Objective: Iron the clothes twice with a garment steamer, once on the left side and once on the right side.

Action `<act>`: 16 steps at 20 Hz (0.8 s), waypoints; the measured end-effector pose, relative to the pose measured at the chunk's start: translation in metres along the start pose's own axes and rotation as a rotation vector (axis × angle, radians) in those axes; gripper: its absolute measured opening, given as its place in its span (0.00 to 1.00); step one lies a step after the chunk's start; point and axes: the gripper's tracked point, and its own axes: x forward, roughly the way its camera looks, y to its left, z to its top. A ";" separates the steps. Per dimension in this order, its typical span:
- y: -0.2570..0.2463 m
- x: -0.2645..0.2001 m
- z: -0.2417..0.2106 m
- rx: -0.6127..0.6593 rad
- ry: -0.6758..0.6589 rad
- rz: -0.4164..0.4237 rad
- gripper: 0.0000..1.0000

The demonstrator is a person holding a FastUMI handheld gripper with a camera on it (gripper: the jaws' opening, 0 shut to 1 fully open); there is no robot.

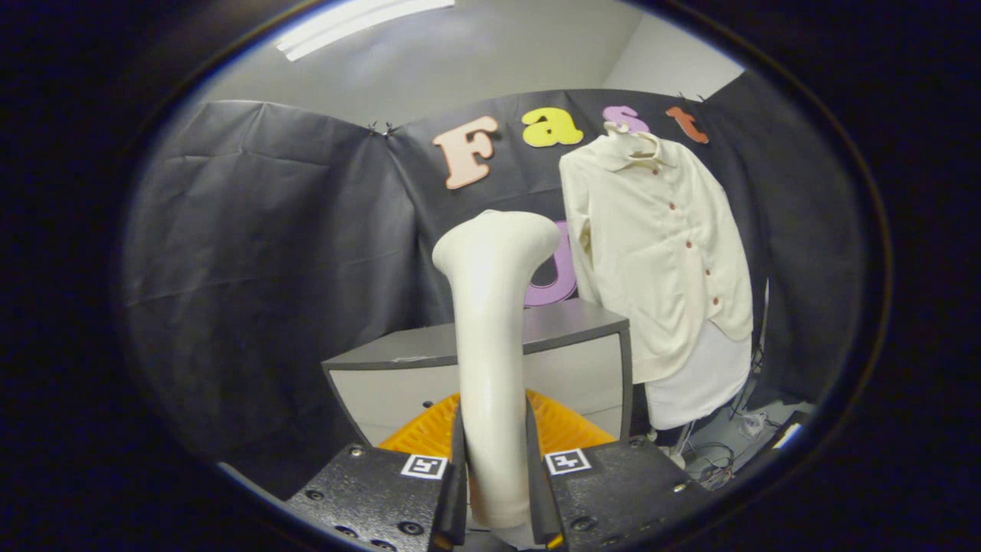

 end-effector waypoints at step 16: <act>0.012 -0.013 0.023 -0.017 -0.072 -0.020 0.32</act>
